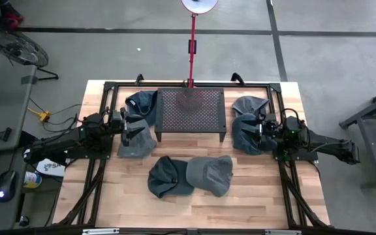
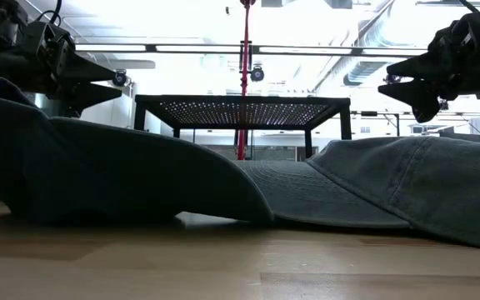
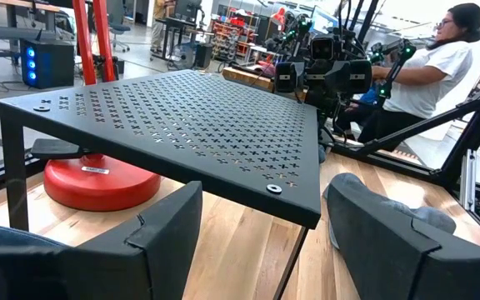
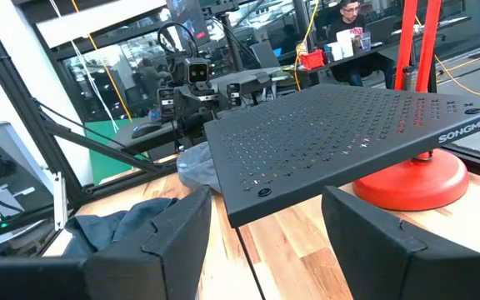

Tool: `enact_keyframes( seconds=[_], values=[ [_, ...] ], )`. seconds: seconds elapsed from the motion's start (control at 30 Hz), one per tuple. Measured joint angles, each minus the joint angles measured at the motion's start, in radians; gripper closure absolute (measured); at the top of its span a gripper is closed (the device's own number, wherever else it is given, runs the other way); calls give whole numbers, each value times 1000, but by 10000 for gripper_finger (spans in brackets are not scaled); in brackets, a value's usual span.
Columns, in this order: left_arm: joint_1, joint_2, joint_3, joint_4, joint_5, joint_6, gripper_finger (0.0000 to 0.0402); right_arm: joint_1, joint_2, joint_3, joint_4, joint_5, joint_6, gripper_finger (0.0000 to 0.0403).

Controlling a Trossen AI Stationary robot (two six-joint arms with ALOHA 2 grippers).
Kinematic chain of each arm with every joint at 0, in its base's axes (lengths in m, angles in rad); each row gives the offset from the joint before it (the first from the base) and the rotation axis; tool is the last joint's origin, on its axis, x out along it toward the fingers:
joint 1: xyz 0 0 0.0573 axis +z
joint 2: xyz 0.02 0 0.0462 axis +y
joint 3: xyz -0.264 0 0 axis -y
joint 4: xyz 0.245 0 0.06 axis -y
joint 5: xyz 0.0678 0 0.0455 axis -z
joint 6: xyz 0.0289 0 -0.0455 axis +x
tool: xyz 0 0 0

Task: Pick & Place hat

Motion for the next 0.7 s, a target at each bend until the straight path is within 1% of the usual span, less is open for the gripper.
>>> enact_keyframes(
  seconds=[0.4,0.63,0.7],
  values=[
    [0,0,0,0,0,0,147,0,0,0,0,0,4,181],
    [0,0,0,0,0,0,147,0,0,2,12,-59,132,181],
    [0,0,0,0,0,0,147,0,1,21,-13,-80,165,181]
  ],
)
